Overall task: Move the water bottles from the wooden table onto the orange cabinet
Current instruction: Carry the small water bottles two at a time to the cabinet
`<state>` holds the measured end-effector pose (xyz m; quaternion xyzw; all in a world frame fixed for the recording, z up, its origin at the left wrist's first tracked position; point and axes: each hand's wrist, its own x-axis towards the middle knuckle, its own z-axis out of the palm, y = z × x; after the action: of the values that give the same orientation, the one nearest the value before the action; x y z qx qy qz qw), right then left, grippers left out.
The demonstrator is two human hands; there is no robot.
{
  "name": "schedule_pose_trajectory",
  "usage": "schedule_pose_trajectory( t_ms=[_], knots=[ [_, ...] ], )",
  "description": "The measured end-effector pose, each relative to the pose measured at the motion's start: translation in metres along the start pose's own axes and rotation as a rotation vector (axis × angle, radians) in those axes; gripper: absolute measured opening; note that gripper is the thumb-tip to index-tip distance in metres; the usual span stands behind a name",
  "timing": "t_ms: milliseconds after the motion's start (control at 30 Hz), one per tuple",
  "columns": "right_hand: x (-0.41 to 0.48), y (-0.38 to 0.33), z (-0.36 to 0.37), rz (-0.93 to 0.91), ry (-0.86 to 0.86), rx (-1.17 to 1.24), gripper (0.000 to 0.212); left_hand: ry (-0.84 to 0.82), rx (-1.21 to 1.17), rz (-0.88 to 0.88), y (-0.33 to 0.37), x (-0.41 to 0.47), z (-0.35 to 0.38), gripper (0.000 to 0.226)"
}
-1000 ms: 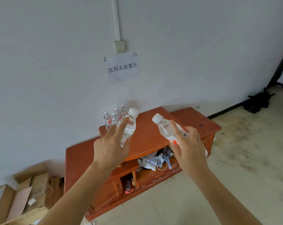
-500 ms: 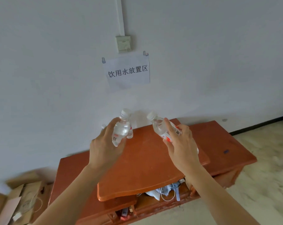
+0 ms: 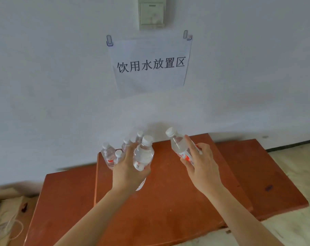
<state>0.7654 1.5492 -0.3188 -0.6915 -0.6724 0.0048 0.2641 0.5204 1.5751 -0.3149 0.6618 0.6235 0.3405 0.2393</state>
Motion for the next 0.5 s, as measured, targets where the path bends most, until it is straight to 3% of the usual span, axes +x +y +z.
schedule_pose_trajectory(
  t_ms=[133,300,500],
  knots=[
    [0.019,0.019,0.041,0.075,-0.036,0.109,0.076,-0.027,0.039,-0.119,-0.024,0.03,0.036,0.082],
    [0.045,0.051,0.111,0.13,-0.113,0.212,0.088,0.021,-0.007,-0.263,-0.05,0.057,0.077,0.081],
    [0.097,0.076,0.202,0.177,-0.239,0.521,0.071,0.101,0.035,-0.353,-0.084,0.09,0.131,0.073]
  ],
)
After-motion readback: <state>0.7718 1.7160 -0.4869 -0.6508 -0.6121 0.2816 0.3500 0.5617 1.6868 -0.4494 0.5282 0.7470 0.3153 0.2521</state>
